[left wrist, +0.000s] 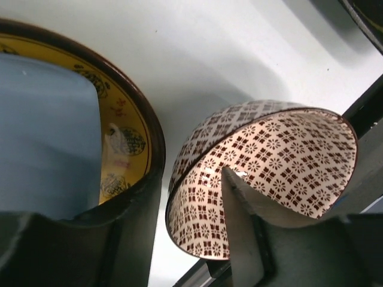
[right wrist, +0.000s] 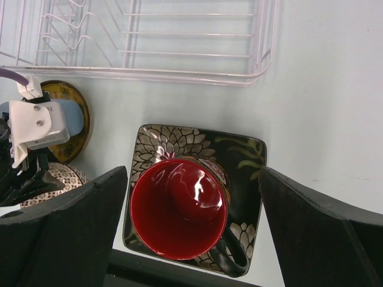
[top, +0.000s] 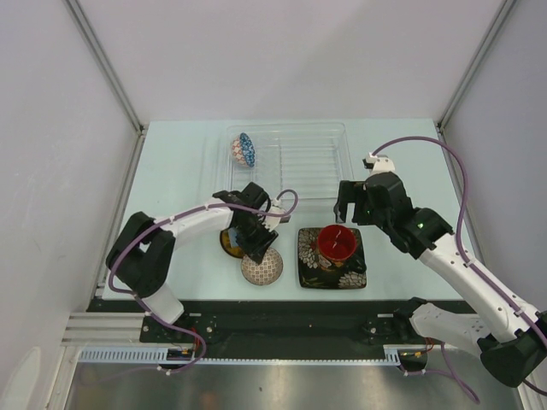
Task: Load the mixed dishes into the dish rack
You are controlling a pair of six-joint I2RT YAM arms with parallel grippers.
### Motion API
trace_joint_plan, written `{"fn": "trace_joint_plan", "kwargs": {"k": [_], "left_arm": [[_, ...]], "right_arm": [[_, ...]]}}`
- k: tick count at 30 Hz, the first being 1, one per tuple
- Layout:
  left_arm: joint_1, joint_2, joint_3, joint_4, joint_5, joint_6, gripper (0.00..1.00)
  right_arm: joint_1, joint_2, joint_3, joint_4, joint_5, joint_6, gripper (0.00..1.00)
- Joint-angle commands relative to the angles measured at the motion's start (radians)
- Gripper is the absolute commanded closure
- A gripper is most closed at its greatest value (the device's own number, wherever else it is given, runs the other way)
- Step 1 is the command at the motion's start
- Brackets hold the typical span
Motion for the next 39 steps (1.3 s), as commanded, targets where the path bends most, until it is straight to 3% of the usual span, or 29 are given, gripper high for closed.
{"fn": "trace_joint_plan", "kwargs": {"k": [1,6,11,15,19,25,30,34,39], "left_arm": [[-0.016,0.011,-0.01,0.049,0.02,0.017,0.6],[-0.021,0.015,-0.01,0.056,0.013,0.011,0.8],[-0.022,-0.035,0.03,0.007,-0.033,0.012,0.89],[-0.021,-0.09,0.196,-0.139,-0.107,0.012,1.0],[-0.013,-0.17,0.373,-0.232,-0.237,0.0,1.0],[-0.011,-0.19,0.602,-0.318,-0.665,-0.101,1.0],[-0.008,-0.108,0.614,-0.319,-1.059,-0.144,1.0],[-0.008,0.004,0.559,-0.303,-1.26,-0.201,1.0],[-0.008,0.09,0.53,-0.214,-1.406,-0.279,1.0]], "right_arm": [[-0.007,-0.019,0.005,0.011,0.028,0.016,0.04],[-0.009,-0.015,0.005,0.012,0.03,0.014,0.04],[-0.009,-0.006,0.005,0.019,0.03,0.01,0.04],[-0.009,-0.003,0.005,0.028,0.031,0.008,0.04],[-0.01,-0.001,0.005,0.031,0.031,0.0,0.04],[-0.015,-0.006,0.003,0.034,0.028,-0.001,0.04],[-0.016,-0.018,-0.014,0.049,0.023,0.01,0.05],[-0.016,-0.039,-0.034,0.055,0.019,0.025,0.04],[-0.016,-0.062,-0.048,0.057,0.016,0.039,0.05]]}}
